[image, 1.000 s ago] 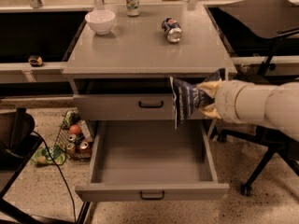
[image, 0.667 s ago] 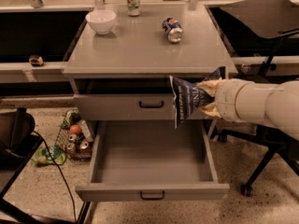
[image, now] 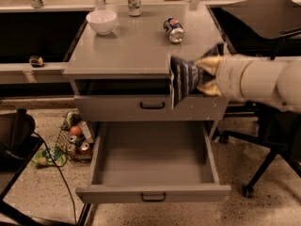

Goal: Pick blue chip bag from middle drawer and place on counter

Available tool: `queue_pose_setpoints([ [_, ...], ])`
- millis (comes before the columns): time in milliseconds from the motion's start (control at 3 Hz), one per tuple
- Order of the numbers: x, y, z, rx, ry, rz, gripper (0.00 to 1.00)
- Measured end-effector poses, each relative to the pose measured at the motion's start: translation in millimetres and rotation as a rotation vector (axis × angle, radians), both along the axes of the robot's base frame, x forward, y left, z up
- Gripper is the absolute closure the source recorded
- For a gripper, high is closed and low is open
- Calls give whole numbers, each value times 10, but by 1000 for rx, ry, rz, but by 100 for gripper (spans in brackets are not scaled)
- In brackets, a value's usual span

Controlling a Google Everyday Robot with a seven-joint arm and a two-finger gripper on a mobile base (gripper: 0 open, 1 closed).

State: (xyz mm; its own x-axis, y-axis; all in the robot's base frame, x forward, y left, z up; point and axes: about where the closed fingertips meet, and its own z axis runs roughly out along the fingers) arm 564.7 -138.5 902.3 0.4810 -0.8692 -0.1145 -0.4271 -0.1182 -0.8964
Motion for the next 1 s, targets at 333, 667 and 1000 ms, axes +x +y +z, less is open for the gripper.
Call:
queue_pose_setpoints([
  [333, 389, 119, 587, 11, -123, 84, 100],
  [667, 793, 261, 1003, 69, -182, 156, 100],
  [1000, 865, 164, 1415, 93, -245, 136, 100],
])
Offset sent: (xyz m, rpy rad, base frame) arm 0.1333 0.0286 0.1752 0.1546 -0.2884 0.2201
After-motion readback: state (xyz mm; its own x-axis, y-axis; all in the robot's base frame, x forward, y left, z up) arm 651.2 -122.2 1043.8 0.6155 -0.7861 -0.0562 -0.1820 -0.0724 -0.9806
